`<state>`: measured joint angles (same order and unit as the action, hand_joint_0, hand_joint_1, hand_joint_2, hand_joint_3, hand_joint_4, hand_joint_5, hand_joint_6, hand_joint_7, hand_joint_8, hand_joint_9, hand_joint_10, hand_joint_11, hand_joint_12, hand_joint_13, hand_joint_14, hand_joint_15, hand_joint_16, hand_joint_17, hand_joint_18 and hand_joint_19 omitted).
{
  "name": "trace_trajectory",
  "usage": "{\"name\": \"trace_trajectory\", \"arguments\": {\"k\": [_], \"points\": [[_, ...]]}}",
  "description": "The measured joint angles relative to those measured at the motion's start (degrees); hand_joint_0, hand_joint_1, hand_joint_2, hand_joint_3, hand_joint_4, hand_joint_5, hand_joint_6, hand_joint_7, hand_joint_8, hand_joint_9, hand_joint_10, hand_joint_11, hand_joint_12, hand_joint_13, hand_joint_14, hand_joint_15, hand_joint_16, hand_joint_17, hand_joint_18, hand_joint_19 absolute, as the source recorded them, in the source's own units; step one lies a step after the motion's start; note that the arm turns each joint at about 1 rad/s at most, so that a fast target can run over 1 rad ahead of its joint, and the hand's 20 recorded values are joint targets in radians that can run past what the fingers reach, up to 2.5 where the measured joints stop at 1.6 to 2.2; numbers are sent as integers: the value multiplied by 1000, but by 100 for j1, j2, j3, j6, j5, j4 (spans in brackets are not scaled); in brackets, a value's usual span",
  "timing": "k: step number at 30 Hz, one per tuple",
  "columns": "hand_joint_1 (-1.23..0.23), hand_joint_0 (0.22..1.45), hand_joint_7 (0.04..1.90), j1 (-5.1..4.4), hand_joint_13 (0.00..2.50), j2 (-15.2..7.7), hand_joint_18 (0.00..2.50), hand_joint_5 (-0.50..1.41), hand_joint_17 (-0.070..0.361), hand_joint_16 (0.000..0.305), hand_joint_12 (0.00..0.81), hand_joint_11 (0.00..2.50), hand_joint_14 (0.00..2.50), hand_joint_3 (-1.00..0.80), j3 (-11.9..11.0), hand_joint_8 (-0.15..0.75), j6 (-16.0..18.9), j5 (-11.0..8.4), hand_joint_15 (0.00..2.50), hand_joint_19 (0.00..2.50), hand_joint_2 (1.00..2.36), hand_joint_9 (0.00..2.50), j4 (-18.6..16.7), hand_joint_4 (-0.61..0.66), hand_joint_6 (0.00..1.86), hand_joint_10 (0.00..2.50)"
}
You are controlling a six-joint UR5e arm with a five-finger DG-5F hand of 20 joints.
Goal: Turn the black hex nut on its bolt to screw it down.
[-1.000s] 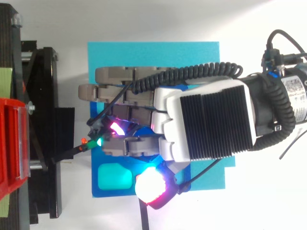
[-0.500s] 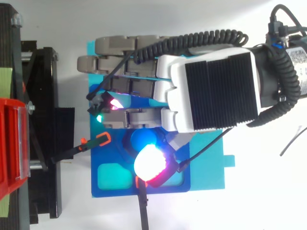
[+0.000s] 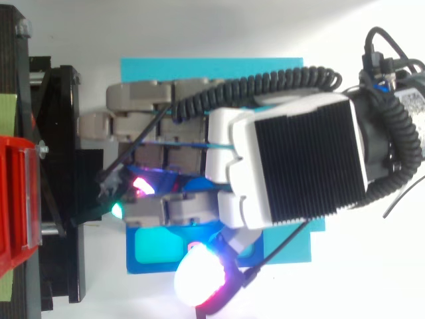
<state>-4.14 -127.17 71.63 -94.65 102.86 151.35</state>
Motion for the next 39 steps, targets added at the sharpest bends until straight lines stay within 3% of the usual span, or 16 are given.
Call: {"name": "trace_trajectory", "arguments": {"k": [10, 17, 24, 39], "points": [[-196, 503, 1183, -324, 415, 0, 346, -56, 104, 46, 295, 180, 0, -500, 0, 237, 236, -419, 0, 169, 1000, 806, 89, 188, 557, 7], [-208, 504, 1189, -434, 403, 0, 325, -49, 104, 46, 295, 179, 0, -500, 0, 236, 246, -492, 0, 162, 1000, 803, 224, 183, 580, 6], [-210, 505, 1191, -429, 409, 0, 333, -47, 104, 46, 294, 177, 0, -500, 1, 233, 206, -467, 0, 163, 1000, 815, 487, 170, 604, 6], [-211, 507, 1160, -226, 431, -1, 342, -47, 104, 46, 296, 199, 0, -500, 7, 242, -75, -378, 0, 161, 1000, 847, 701, 147, 680, 7]]}}
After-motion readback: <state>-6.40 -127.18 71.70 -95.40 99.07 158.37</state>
